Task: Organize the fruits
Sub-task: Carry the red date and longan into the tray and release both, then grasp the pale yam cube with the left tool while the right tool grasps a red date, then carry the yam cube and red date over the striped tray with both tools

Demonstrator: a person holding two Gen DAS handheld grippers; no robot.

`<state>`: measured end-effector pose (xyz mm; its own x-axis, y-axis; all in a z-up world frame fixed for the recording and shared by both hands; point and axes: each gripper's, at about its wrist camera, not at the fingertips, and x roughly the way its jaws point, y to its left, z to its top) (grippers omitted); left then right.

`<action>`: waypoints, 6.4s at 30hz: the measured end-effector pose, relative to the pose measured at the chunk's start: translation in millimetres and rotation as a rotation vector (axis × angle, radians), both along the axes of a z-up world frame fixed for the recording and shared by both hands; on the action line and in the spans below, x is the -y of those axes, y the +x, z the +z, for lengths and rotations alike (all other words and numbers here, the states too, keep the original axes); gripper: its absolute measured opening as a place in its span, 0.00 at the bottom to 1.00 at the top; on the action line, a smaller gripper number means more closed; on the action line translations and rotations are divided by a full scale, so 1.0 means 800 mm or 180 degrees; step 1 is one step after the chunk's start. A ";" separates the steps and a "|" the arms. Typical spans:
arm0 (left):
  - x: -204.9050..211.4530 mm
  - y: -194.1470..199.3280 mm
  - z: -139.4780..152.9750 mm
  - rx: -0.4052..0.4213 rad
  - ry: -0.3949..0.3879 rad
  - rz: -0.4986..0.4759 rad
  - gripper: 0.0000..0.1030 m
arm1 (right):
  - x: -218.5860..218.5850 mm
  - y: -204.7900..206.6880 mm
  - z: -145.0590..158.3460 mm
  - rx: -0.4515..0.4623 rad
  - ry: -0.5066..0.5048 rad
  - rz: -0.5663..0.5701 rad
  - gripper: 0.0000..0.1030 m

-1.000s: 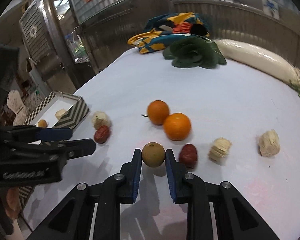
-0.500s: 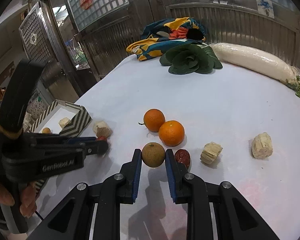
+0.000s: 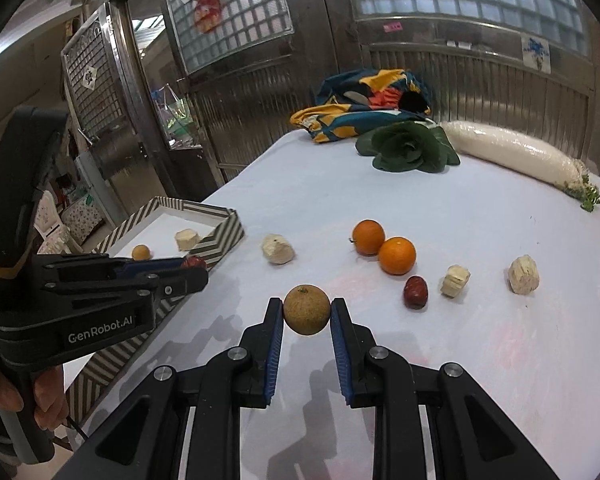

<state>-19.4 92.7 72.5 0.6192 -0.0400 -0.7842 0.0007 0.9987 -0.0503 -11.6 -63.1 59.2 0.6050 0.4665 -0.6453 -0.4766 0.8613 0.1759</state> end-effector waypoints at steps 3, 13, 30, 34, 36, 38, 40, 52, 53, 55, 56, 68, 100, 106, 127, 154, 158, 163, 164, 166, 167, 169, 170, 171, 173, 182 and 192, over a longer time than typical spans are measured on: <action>-0.003 -0.011 0.004 0.0103 0.0052 0.0015 0.18 | -0.007 -0.009 0.001 0.0014 -0.0004 -0.0008 0.22; -0.033 -0.045 0.016 0.0361 0.0188 0.0198 0.18 | -0.043 -0.033 0.009 0.0057 0.0002 0.0134 0.22; -0.122 -0.075 0.026 0.0504 0.0215 0.0590 0.18 | -0.115 -0.052 0.026 0.0160 -0.0043 0.0431 0.22; -0.140 -0.079 0.025 0.0504 0.0204 0.0658 0.18 | -0.131 -0.054 0.027 0.0164 -0.0075 0.0495 0.22; -0.149 -0.080 0.024 0.0496 0.0194 0.0682 0.18 | -0.138 -0.054 0.027 0.0166 -0.0085 0.0521 0.22; -0.159 -0.083 0.024 0.0485 0.0181 0.0710 0.18 | -0.145 -0.053 0.026 0.0160 -0.0096 0.0545 0.22; -0.174 -0.084 0.023 0.0462 0.0154 0.0752 0.18 | -0.151 -0.052 0.025 0.0153 -0.0108 0.0568 0.22; -0.235 -0.064 -0.014 0.0094 -0.0054 0.0959 0.18 | -0.209 -0.034 0.002 -0.0019 -0.0228 0.0876 0.22; -0.235 -0.062 -0.017 0.0070 -0.0047 0.0955 0.18 | -0.214 -0.032 0.000 -0.0027 -0.0246 0.0900 0.22; -0.236 -0.059 -0.022 0.0028 -0.0033 0.0944 0.18 | -0.227 -0.029 -0.006 -0.0050 -0.0298 0.0959 0.22; -0.236 -0.057 -0.024 0.0013 -0.0028 0.0939 0.18 | -0.232 -0.028 -0.009 -0.0063 -0.0312 0.0978 0.22; -0.241 -0.037 -0.044 -0.0193 -0.0063 0.0895 0.18 | -0.266 -0.010 -0.038 -0.0229 -0.0484 0.1123 0.22; -0.174 -0.049 -0.005 0.0055 0.0019 0.0706 0.56 | -0.215 -0.022 0.003 -0.0094 -0.0218 0.0901 0.28; -0.122 -0.045 0.008 0.0137 -0.0021 0.0425 0.56 | -0.160 -0.021 0.014 -0.0049 -0.0153 0.0596 0.28; -0.030 0.012 -0.010 -0.0235 -0.0029 -0.0059 0.56 | 0.042 0.051 -0.052 -0.0426 -0.0424 -0.0338 0.29; -0.001 0.076 -0.019 -0.0332 0.0132 -0.0137 0.56 | 0.038 0.112 -0.059 -0.0351 -0.0503 -0.0328 0.20; -0.004 0.097 -0.028 -0.0465 0.0089 -0.0143 0.56 | 0.045 0.109 -0.057 -0.0340 -0.0452 -0.0320 0.20; -0.006 0.128 -0.042 -0.0646 -0.0038 -0.0111 0.56 | 0.057 0.107 -0.053 -0.0347 -0.0332 -0.0323 0.20; -0.005 0.132 -0.044 -0.0660 -0.0054 -0.0114 0.56 | 0.058 0.108 -0.054 -0.0362 -0.0315 -0.0324 0.20; -0.001 0.139 -0.048 -0.0664 -0.0055 -0.0119 0.56 | 0.060 0.109 -0.056 -0.0396 -0.0291 -0.0307 0.20; 0.001 0.143 -0.050 -0.0668 -0.0061 -0.0123 0.56 | 0.060 0.109 -0.056 -0.0402 -0.0280 -0.0304 0.20; 0.005 0.148 -0.054 -0.0690 -0.0065 -0.0147 0.56 | 0.061 0.109 -0.055 -0.0398 -0.0269 -0.0293 0.20; 0.006 0.151 -0.057 -0.0703 -0.0067 -0.0156 0.56 | 0.061 0.109 -0.054 -0.0389 -0.0264 -0.0294 0.20; 0.007 0.153 -0.060 -0.0714 -0.0075 -0.0162 0.54 | 0.062 0.109 -0.053 -0.0379 -0.0257 -0.0292 0.20; 0.007 0.156 -0.064 -0.0729 -0.0076 -0.0175 0.28 | 0.063 0.108 -0.052 -0.0367 -0.0243 -0.0294 0.20; 0.008 0.117 -0.035 -0.0465 -0.0010 -0.0262 0.25 | 0.064 0.101 -0.047 -0.0376 -0.0158 -0.0247 0.20; -0.007 0.040 -0.013 -0.0159 0.0145 -0.0147 0.25 | 0.036 0.056 -0.029 -0.0185 -0.0199 -0.0222 0.20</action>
<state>12.7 98.1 61.8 0.5775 -0.0312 -0.8158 0.0455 0.9989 -0.0060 33.2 -91.8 36.2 0.5953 0.3823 -0.7067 -0.4058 0.9022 0.1462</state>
